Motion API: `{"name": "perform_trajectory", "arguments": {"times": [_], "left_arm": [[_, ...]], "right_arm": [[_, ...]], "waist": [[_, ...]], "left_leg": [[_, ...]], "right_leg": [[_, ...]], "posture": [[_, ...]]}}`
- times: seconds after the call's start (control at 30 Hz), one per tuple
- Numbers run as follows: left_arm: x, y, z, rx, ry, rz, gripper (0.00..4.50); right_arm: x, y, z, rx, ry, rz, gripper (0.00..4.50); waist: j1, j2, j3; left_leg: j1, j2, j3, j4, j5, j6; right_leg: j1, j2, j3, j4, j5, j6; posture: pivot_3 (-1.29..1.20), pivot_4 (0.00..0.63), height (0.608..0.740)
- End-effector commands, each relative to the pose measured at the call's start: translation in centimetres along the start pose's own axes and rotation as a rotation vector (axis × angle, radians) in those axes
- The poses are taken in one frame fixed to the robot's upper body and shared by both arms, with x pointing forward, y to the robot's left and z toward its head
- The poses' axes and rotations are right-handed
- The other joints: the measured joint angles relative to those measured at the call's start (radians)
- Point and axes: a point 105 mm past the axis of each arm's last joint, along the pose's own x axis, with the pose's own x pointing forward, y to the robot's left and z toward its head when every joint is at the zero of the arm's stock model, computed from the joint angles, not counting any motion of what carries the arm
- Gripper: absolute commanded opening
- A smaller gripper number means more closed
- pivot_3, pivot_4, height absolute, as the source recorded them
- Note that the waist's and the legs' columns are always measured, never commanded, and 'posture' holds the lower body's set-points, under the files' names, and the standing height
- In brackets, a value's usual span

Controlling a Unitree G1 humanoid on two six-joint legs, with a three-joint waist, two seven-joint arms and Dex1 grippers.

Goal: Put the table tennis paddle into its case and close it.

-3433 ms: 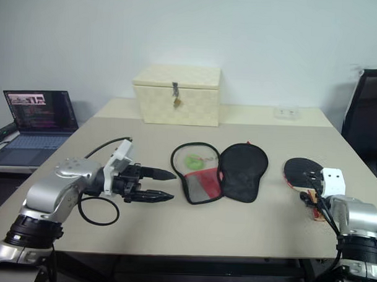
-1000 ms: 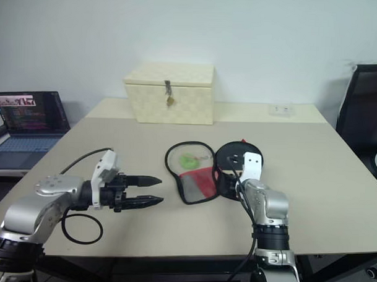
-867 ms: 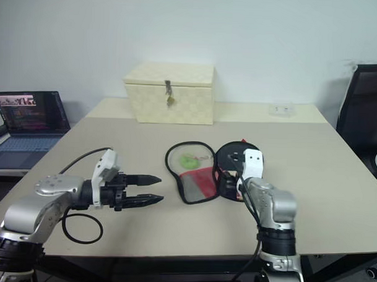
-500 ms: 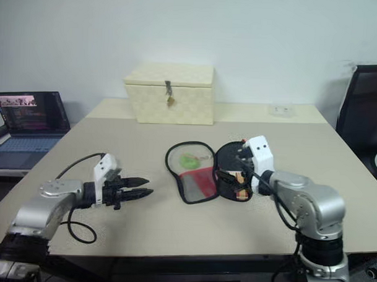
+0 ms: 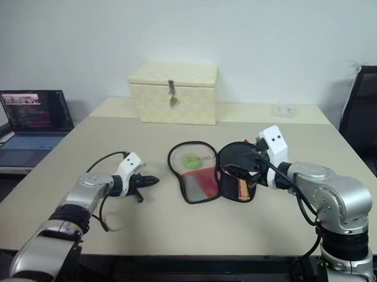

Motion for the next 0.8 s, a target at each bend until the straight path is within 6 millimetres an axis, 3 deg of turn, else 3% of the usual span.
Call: {"name": "perform_trajectory", "arguments": {"times": [0.03, 0.3, 0.57, 0.8], "left_arm": [[1.3, -0.4, 1.4, -0.033, -0.061, -0.003, 0.05], [4.5, -2.5, 5.6, 0.01, -0.127, -0.072, 0.05], [6.9, -6.4, 14.0, 0.162, -0.275, -0.196, 0.05], [8.6, -9.7, 18.1, 0.175, -0.355, -0.229, 0.05]], "right_arm": [[-0.7, -0.3, 1.4, -0.004, -0.069, -0.014, 4.42], [-1.1, -1.2, 1.1, 0.008, -0.06, -0.061, 4.42], [-2.2, -2.6, 0.5, 0.016, -0.037, -0.14, 4.42], [-3.2, -4.1, -0.2, 0.045, -0.006, -0.22, 4.42]], "waist": [[0.003, 0.0, 0.0], [0.006, -0.001, 0.0], [0.005, -0.001, 0.0], [-0.002, -0.001, 0.0]], "left_leg": [[0.0, 0.0, 0.0, 0.001, 0.0, 0.0], [-0.004, -0.001, -0.003, 0.005, 0.0, 0.0], [-0.005, -0.003, -0.003, 0.005, 0.0, 0.0], [-0.005, -0.003, -0.002, 0.006, 0.0, 0.0]], "right_leg": [[0.0, 0.0, 0.0, 0.0, 0.0, 0.0], [0.0, -0.001, -0.003, 0.001, 0.0, 0.0], [-0.001, 0.0, -0.003, 0.001, 0.0, 0.001], [-0.001, 0.001, -0.002, 0.002, 0.0, 0.001]], "posture": [[0.0, 0.15, 0.74], [0.0, 0.15, 0.74], [0.0, 0.15, 0.74], [0.0, 0.15, 0.74]]}}
